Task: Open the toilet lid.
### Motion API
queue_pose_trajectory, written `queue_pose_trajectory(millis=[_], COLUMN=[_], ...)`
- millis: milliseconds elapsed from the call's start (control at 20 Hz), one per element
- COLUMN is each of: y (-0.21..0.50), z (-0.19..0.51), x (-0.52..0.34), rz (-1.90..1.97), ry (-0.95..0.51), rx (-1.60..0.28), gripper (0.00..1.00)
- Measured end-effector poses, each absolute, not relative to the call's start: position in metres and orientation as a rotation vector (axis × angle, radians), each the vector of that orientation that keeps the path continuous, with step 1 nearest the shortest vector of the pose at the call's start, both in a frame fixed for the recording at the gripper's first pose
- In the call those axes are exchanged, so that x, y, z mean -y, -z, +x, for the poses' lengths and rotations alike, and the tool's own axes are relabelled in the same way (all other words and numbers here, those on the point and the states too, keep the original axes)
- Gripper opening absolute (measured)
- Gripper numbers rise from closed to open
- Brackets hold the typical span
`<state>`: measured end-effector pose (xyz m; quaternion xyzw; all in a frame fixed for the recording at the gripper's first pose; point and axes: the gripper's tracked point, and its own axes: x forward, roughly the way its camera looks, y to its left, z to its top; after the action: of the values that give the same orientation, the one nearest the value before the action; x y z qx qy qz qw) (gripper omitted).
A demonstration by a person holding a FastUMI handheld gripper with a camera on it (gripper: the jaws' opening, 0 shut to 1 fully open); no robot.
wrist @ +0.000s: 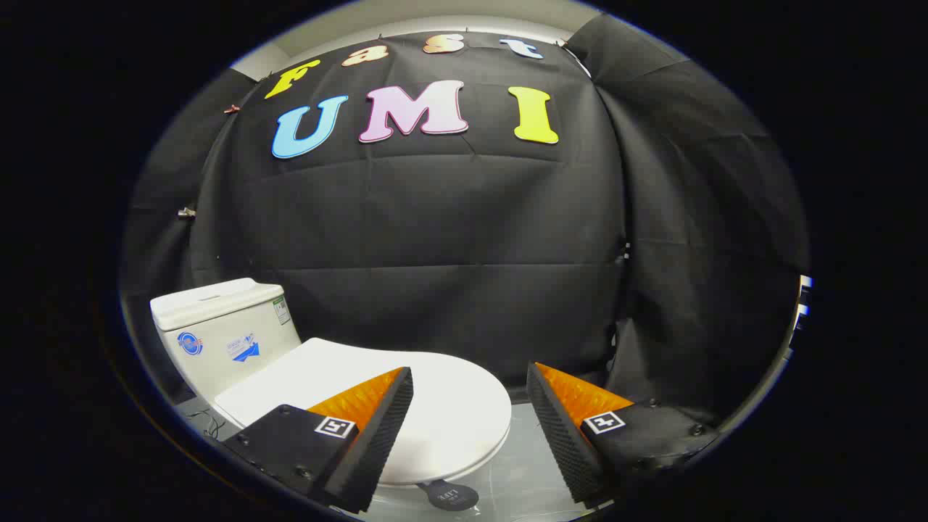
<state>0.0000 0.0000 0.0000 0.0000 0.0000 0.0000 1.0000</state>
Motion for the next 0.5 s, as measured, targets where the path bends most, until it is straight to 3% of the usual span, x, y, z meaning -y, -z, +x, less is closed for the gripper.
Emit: queue_pose_trajectory(millis=[500], y=[0.002], z=[-0.0001], x=[-0.0009], rz=[0.002], ry=[-0.007], rx=[-0.005], gripper=[0.98])
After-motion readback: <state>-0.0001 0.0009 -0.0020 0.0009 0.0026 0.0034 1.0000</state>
